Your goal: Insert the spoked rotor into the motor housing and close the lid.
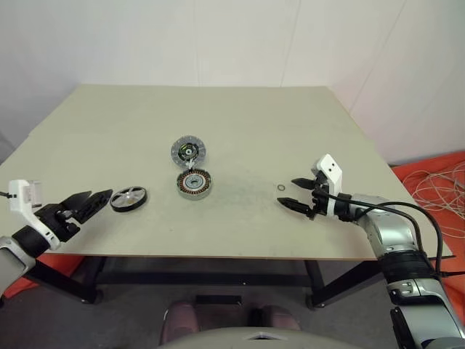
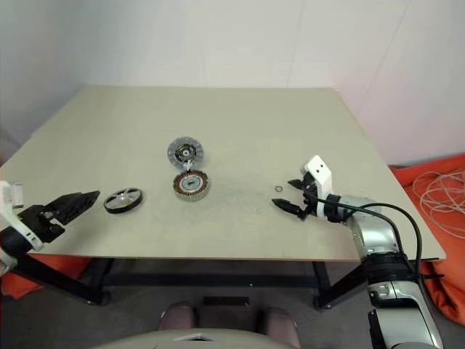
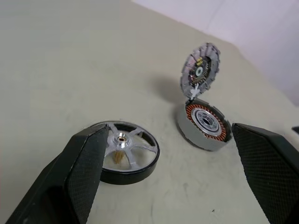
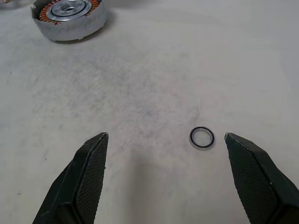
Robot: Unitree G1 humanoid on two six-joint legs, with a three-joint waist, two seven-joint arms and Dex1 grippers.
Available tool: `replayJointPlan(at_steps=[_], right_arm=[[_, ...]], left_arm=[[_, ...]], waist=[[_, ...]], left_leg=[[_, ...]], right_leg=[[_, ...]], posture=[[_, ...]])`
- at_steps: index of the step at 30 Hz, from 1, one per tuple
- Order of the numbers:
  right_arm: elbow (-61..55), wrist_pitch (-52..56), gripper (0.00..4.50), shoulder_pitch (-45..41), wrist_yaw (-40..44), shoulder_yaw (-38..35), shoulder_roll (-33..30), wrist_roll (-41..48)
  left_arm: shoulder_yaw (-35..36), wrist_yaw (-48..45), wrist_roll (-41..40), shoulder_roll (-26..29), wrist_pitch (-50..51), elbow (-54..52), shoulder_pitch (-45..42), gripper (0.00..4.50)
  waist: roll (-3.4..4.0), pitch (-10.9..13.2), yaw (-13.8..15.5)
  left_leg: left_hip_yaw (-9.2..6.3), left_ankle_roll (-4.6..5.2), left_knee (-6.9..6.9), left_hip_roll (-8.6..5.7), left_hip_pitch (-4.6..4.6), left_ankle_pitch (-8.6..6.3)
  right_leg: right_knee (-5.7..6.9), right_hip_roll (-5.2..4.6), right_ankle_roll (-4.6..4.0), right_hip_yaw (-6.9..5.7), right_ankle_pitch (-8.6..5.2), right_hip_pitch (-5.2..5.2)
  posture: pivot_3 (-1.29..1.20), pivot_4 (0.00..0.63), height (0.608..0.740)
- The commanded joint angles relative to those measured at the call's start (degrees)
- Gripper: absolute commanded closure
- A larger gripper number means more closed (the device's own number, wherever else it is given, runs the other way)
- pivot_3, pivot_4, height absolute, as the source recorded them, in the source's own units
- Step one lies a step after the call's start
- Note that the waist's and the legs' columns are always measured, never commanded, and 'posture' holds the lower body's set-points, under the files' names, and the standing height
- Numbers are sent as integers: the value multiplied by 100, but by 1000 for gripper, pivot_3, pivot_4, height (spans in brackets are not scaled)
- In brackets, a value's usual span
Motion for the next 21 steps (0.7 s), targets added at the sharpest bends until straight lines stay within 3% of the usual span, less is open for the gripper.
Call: replayJointPlan(at_steps=[1,5,16,21], right_arm=[[-264,-38,0,-133,50,-114,-95,119],[-171,-87,0,-243,16,-78,-81,46],[167,-279,0,-678,-11,81,86,-135],[110,-292,0,-729,126,169,118,-147]], left_arm=[[35,-438,422,177,-382,-103,-232,11],[-1,-790,796,156,-704,19,-476,11],[-161,-855,863,171,-255,330,-1087,11],[-718,-913,1071,138,-139,294,-1521,11]], waist=[[0,0,-1],[0,0,0],[5,-2,9],[6,-1,28]], left_leg=[[0,0,0,0,2,0],[0,0,0,-1,2,0],[1,0,-7,0,-4,-1],[1,1,-8,-4,-6,-1]], right_leg=[[0,0,0,0,0,1],[0,-1,0,1,0,3],[5,0,-3,0,1,-4],[7,-4,-4,1,1,-3]], posture=[[0,0,740],[0,0,740],[0,0,740],[0,0,740]])
